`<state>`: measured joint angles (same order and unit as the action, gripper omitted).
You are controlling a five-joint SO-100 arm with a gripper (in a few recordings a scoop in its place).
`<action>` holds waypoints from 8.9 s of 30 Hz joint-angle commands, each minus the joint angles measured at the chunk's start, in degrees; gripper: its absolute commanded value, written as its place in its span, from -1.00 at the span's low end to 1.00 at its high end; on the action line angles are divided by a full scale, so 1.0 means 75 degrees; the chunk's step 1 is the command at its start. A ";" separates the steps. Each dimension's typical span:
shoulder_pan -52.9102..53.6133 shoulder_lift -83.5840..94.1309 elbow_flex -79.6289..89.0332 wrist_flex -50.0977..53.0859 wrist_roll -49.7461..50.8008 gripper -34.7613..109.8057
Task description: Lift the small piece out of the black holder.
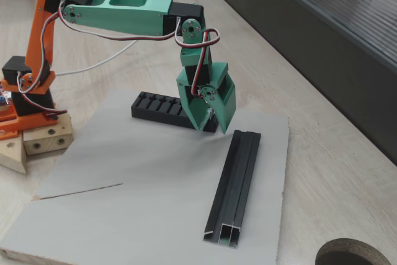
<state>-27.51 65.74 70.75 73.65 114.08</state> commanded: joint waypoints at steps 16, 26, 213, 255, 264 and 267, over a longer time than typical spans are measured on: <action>-0.0070 0.0246 -0.0199 0.0527 -0.0070 -0.05; -0.0070 0.0246 -0.0199 0.0527 -0.0082 -0.05; 0.0563 0.1348 -0.0410 0.0211 -0.0059 -0.48; 0.0574 0.5613 -0.0773 0.0727 0.0000 -0.48; 0.0586 0.6504 -0.0773 0.0727 -0.0012 -0.48; 0.0586 0.6750 -0.0762 0.0738 -0.0047 -0.48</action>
<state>-23.12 112.76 65.92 78.66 113.29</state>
